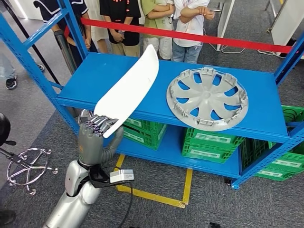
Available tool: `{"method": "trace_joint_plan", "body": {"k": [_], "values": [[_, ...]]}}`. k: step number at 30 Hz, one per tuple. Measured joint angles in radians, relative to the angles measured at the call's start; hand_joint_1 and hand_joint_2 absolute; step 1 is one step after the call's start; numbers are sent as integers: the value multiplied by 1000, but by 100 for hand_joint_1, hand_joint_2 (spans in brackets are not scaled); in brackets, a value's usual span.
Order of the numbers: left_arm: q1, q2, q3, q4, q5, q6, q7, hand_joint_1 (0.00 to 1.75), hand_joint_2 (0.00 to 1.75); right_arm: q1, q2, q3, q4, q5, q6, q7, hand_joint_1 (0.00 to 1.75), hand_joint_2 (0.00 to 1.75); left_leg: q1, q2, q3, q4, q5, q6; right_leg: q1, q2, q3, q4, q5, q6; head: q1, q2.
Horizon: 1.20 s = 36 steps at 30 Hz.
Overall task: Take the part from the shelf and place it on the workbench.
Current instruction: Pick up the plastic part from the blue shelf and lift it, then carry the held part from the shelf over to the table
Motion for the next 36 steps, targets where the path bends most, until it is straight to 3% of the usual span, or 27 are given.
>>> {"method": "trace_joint_plan", "body": {"k": [2, 4, 6, 7, 9, 10, 13, 15, 21, 24, 25, 26, 28, 29, 30, 31, 32, 33, 34, 36], "values": [[0, 2, 0, 0, 4, 0, -4, 175, 175, 0, 0, 0, 0, 2, -1, 1, 0, 0, 4, 1, 46, -20, 45, -1, 0, -4, -34, 6, 20, 4, 0, 0], [0, 3, 0, -2, 6, 0, -7, 175, 175, -1, 0, 0, 0, 3, -1, 2, 0, 0, 4, 2, 145, -152, 79, 2, 1, -5, -60, 11, 40, 12, -1, 0], [-2, 3, 0, -5, 7, 0, -10, 175, 175, -1, 0, -1, 0, 3, -1, 2, 0, 0, 1, 2, 226, -280, 65, 11, 3, -7, -75, 14, 61, 21, 0, 0], [-2, 3, 0, -6, 7, 0, -11, 175, 175, -1, 0, -1, 0, 4, -1, 3, 0, 0, -1, 2, 240, -309, 56, 16, 3, -8, -80, 12, 71, 26, 0, 0], [-2, 4, 0, -6, 8, 0, -11, 175, 175, -1, 0, -1, 0, 4, -1, 6, 0, 0, -2, 2, 230, -319, 67, 28, 1, -7, -87, 8, 80, 38, 0, 0], [-2, 4, 0, -6, 8, 0, -11, 175, 175, -1, 0, -1, 0, 4, -1, 8, 0, 0, -2, 3, 222, -320, 77, 36, -1, -4, -95, 20, 63, 44, 2, 0], [-4, 4, 0, -6, 10, 0, -6, 175, 175, 0, 0, -1, 0, 4, -2, 11, 0, 0, -2, 6, 192, -320, 105, 55, -2, 8, -146, 161, -63, 52, 8, 0], [-5, 4, 0, -6, 11, 0, -4, 175, 175, 0, 0, -1, 0, 4, -2, 12, 0, 0, -4, 6, 181, -318, 113, 57, -2, 10, -166, 230, -105, 53, 9, 0], [-5, 4, 0, -6, 11, 0, -4, 175, 175, 0, 0, -1, 0, 4, -2, 12, 0, 0, -5, 7, 179, -318, 114, 57, -2, 10, -170, 243, -111, 54, 9, 0], [-5, 4, -2, -5, 14, 0, 0, 175, 175, 1, 0, -1, 0, 4, -3, 13, 0, 0, -8, 7, 161, -315, 125, 58, -2, 10, -178, 304, -118, 54, 9, 0], [-5, 4, -5, -4, 15, 0, 2, 175, 175, 1, -1, -1, 0, 5, -4, 15, 0, 0, -9, 6, 146, -311, 135, 57, -1, 12, -132, 261, -94, 49, 9, 0], [-7, 4, -10, -4, 15, 0, 4, 175, 175, 2, -2, -1, 0, 6, -5, 17, 0, 0, -11, 4, 125, -306, 152, 49, 1, 13, -75, 187, -69, 39, 9, 0], [-12, 5, -17, -3, 17, 0, 5, 175, 175, 0, -5, -2, 0, 8, -7, 20, 0, 0, -10, 2, 81, -265, 133, 26, 3, 15, 38, -2, -15, 13, 7, 0], [-15, 6, -19, -2, 17, 0, 6, 175, 175, 0, -6, -3, 0, 9, -8, 21, 0, 0, -8, 2, 59, -218, 99, 14, 3, 13, 43, -33, -11, 3, 5, 0], [-16, 7, -19, -2, 17, 0, 6, 175, 175, -1, -6, -3, 0, 9, -8, 21, 0, 0, -4, 2, 39, -151, 47, 8, 2, 11, 35, -33, -4, 0, 2, 0], [-16, 8, -19, -2, 17, 0, 6, 175, 175, -1, -6, -3, 0, 9, -8, 21, 0, 0, -1, 2, 24, -81, 8, 3, 2, 8, 24, -30, 3, 0, 1, 0], [-16, 9, -19, -1, 17, 0, 6, 175, 175, -1, -6, -4, 0, 9, -8, 21, 0, 0, 1, 3, 17, -28, -9, -1, 2, 5, 13, -26, 8, 1, 1, 0], [-16, 10, -20, 0, 18, 0, 6, 175, 175, -1, -6, -4, 0, 9, -8, 21, 0, 0, 4, 3, 23, -1, -3, -4, 2, 3, 1, -20, 13, 3, 1, 0], [-16, 11, -20, 0, 19, 0, 6, 175, 175, -1, -6, -4, 0, 9, -8, 22, 0, 0, 7, 3, 44, -12, 24, -7, 1, 2, -13, -11, 18, 6, 1, 0], [-17, 12, -22, 1, 22, 0, 6, 175, 175, -1, -6, -4, 0, 9, -8, 22, 0, 0, 11, 3, 124, -122, 75, -11, -1, 0, -39, 7, 26, 14, 1, 0]]}}
